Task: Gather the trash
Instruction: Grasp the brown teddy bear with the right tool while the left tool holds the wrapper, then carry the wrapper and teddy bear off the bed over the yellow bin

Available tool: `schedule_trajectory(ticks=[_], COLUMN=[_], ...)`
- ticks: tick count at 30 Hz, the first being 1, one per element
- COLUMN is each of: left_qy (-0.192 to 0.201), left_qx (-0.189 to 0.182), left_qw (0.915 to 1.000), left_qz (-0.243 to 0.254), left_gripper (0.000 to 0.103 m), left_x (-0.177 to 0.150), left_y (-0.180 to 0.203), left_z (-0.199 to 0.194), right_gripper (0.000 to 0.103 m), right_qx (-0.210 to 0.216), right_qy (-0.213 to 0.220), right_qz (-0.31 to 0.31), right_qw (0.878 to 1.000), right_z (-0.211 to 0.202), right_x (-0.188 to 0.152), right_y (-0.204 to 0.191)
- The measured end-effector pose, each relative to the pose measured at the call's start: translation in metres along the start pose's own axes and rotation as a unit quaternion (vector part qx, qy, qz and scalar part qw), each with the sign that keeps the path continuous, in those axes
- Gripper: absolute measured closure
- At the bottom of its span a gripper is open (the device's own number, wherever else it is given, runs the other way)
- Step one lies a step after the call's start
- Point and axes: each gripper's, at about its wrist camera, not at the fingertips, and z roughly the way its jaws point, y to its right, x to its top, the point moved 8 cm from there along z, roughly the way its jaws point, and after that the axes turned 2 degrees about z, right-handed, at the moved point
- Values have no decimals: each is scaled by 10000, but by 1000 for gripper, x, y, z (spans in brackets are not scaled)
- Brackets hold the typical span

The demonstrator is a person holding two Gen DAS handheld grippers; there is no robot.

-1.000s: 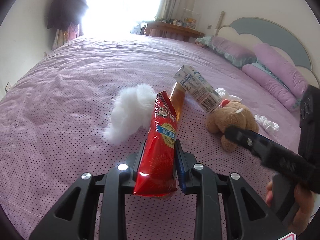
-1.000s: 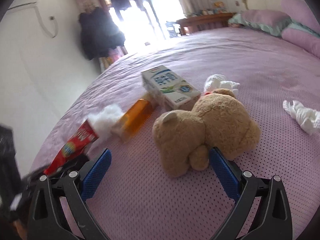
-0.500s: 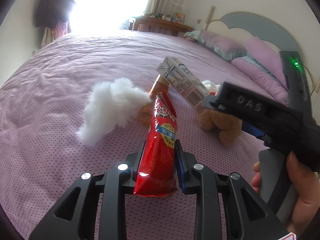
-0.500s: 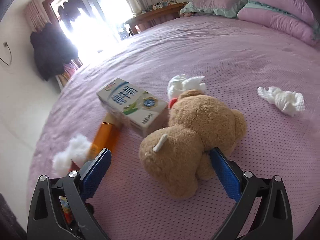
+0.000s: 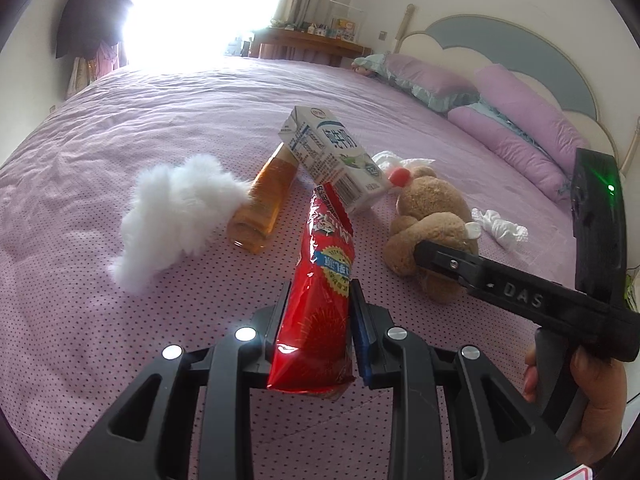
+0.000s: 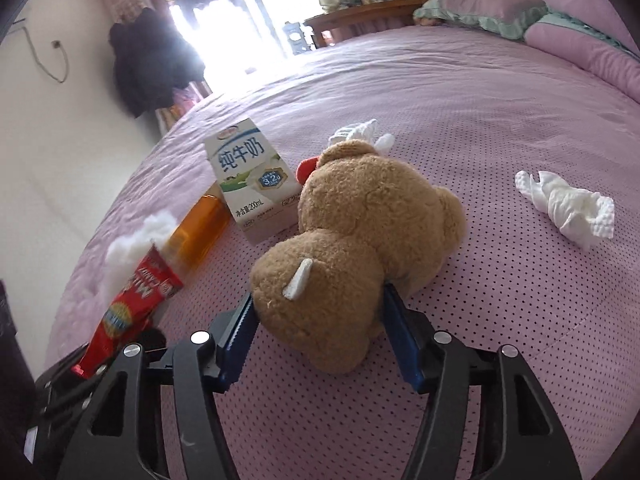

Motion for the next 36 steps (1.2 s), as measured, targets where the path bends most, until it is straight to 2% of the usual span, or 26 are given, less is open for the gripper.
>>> schedule_trajectory(ticks=[13, 20, 23, 25, 30, 36], left_qy=[-65, 43, 81, 68, 104, 125], left_qx=[-151, -339, -402, -451, -504, -696], left_qw=[9998, 9994, 9991, 9989, 9986, 9967], left_qz=[113, 52, 110, 80, 118, 405], left_gripper=[75, 76, 75, 75, 75, 75], left_x=[-3, -15, -20, -23, -33, -43], left_y=[22, 39, 50, 57, 74, 112], left_z=[4, -13, -21, -23, -36, -49], right_gripper=[48, 49, 49, 50, 50, 50], right_qx=[642, 1091, 947, 1011, 996, 985], right_qy=[159, 374, 282, 243, 557, 707], right_qz=[-440, -626, -696, -624, -670, -537], right_qw=[9968, 9914, 9927, 9926, 9912, 9912], right_z=[-41, -87, -94, -94, -125, -167], right_x=[-16, -38, -46, -52, -65, -81], right_y=[1, 9, 18, 21, 26, 46])
